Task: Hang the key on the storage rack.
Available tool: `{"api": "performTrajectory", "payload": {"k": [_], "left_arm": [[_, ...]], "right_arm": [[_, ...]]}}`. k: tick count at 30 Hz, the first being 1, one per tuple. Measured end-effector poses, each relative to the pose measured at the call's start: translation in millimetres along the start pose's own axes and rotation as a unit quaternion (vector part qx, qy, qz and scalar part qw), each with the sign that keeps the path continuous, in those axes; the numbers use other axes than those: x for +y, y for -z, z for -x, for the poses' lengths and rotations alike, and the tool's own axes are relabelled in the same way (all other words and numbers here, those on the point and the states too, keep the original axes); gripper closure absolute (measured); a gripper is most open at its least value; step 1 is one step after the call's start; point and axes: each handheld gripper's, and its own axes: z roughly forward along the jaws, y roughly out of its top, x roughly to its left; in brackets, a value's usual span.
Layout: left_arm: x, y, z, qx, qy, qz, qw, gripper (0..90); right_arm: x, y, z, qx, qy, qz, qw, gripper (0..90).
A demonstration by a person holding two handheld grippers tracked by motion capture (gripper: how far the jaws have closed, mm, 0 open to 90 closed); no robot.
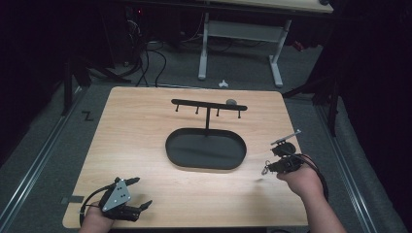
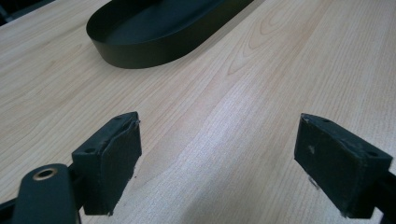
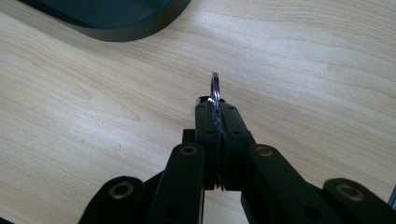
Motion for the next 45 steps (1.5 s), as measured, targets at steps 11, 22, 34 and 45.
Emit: {"api": "performTrajectory", "payload": {"k": [11, 22, 34, 45], "left_arm": [[0.3, 0.0, 0.1, 0.0, 0.0, 0.001, 1.0, 15.3], [0.6, -0.1, 0.0, 0.0, 0.0, 0.002, 1.0, 15.3], [0.4, -0.6, -0.2, 0.0, -0.001, 0.002, 1.0, 15.3], [0.3, 0.4, -0.8, -0.001, -0.001, 0.002, 1.0, 15.3]], "right_arm": [[3.0, 6.6, -1.8, -0.006, -0.004, -0.012, 0.9999, 88.2], [14.4, 10.5, -10.1, 0.001, 0.003, -0.009, 1.0, 88.1], [29.0, 7.8, -17.8, 0.013, 0.007, -0.01, 0.9998, 88.0], [51.7, 22.2, -24.9, 0.016, 0.01, 0.002, 0.9998, 88.0]]}}
